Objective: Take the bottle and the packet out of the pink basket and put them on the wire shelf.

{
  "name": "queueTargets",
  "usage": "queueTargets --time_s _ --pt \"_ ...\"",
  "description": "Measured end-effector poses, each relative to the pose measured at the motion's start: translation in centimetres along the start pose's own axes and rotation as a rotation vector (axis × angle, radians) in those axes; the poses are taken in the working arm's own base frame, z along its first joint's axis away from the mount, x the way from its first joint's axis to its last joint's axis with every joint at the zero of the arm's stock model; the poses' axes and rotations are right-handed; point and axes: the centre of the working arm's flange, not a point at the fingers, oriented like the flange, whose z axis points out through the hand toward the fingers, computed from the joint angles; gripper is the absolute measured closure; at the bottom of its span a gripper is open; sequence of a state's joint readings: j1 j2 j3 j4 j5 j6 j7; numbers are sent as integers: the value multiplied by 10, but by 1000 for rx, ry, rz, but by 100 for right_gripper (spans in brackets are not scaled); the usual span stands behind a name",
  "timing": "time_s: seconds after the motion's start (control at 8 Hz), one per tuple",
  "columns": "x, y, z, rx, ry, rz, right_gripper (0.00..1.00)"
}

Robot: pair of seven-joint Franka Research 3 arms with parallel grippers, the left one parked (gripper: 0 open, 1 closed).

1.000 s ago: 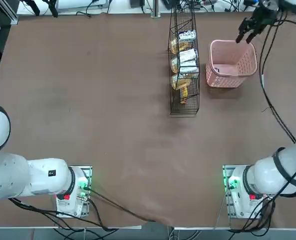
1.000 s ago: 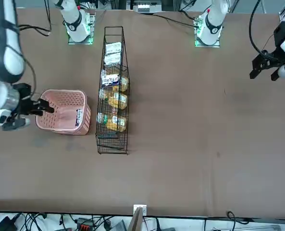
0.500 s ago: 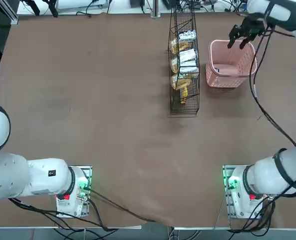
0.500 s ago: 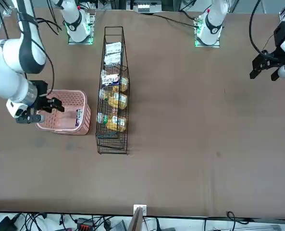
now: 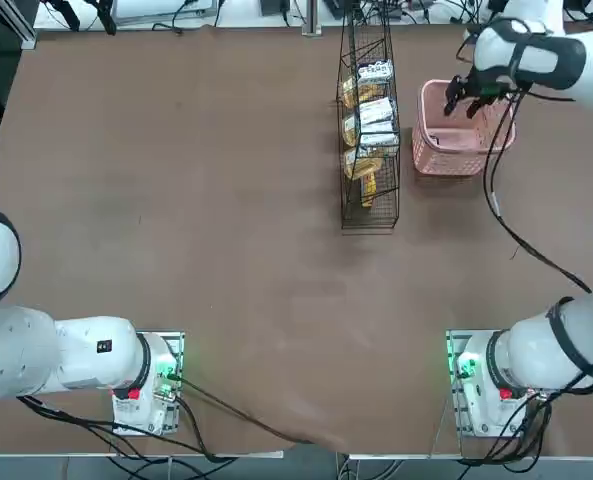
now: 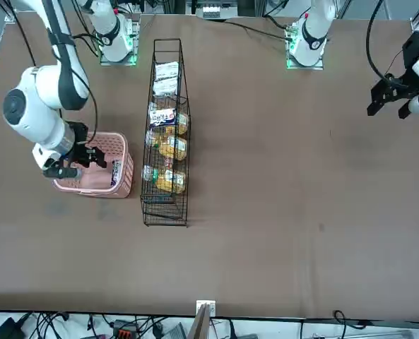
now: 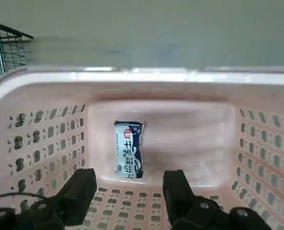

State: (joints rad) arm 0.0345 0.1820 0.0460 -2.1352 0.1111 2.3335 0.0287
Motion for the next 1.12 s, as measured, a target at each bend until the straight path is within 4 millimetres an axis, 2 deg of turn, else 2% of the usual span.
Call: queueTargets --time_s 0.5,1.12 --pt "-22 -16 42 -1 23 -20 14" --pt "-26 -19 71 -4 -6 -31 15"
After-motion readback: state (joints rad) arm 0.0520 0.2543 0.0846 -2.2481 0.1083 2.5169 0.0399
